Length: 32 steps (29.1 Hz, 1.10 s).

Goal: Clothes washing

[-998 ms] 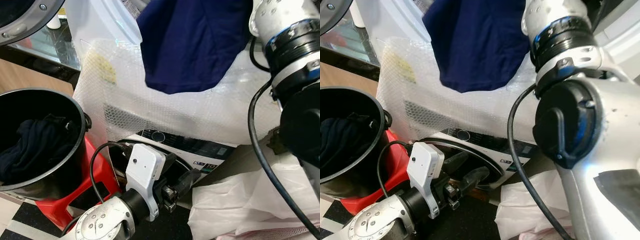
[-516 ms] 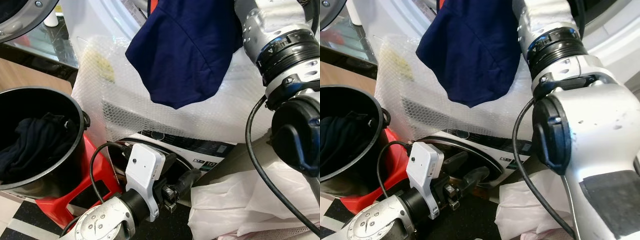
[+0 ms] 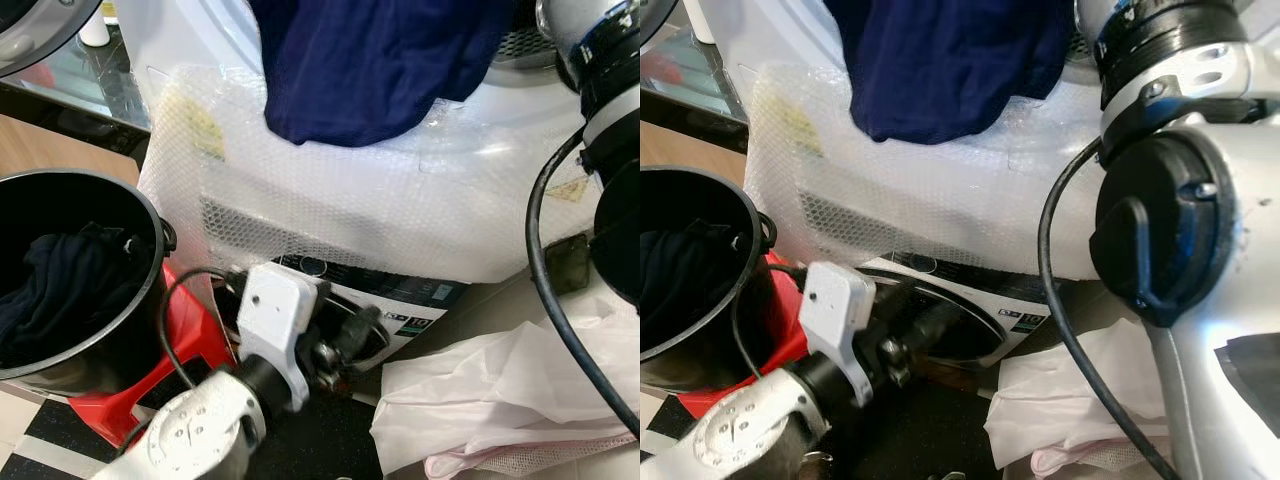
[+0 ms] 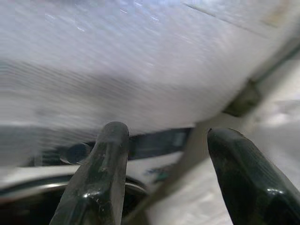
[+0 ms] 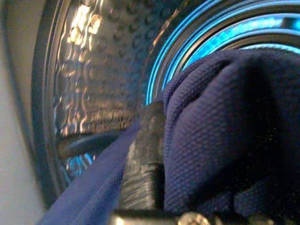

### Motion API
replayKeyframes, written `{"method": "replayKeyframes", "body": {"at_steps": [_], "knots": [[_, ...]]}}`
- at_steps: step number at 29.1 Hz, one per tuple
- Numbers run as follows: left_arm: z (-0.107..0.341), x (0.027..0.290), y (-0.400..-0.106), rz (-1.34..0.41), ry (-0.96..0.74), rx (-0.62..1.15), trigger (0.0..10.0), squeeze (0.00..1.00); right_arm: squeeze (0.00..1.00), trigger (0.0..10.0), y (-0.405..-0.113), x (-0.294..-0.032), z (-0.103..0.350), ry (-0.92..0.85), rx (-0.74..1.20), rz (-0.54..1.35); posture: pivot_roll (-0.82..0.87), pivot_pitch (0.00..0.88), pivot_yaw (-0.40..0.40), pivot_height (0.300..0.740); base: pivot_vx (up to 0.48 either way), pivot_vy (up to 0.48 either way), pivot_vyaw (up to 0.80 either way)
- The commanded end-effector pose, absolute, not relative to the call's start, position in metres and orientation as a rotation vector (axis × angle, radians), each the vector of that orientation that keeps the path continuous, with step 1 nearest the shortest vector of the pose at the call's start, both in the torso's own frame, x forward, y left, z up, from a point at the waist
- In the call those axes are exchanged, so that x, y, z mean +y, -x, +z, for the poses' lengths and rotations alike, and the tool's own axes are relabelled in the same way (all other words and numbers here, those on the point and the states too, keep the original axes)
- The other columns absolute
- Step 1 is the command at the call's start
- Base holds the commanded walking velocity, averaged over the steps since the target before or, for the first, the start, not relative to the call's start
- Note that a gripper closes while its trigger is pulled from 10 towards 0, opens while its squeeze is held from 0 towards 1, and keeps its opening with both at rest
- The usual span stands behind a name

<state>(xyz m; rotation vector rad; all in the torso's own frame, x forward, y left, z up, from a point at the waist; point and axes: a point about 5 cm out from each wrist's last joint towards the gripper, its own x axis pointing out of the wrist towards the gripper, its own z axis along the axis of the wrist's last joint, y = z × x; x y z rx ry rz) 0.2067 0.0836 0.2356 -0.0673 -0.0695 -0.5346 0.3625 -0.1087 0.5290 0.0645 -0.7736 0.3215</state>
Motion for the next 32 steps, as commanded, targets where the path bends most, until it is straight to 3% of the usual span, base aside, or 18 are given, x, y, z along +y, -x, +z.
{"method": "replayKeyframes", "body": {"at_steps": [1, 18, 32], "knots": [[0.237, 0.085, -0.209, -0.51, 0.06, -0.088, 10.0, 0.0, 0.0, 10.0, -0.36, -0.125, 0.533, -0.038, -0.778, 0.307, 0.07, 0.26, -0.225, 0.74, 0.0, 0.0, 0.0], [0.255, 0.103, -0.25, -0.395, -0.012, -0.214, 10.0, 0.0, 0.0, 10.0, -0.371, -0.199, 0.488, -0.052, -0.702, 0.475, 0.05, 0.158, -0.137, 0.74, 0.0, 0.0, 0.0], [0.271, 0.11, -0.278, -0.356, -0.068, -0.317, 10.0, 0.0, 0.0, 10.0, -0.356, -0.216, 0.428, -0.114, -0.739, 0.628, 0.03, 0.08, -0.067, 0.74, 0.0, 0.0, 0.0]]}}
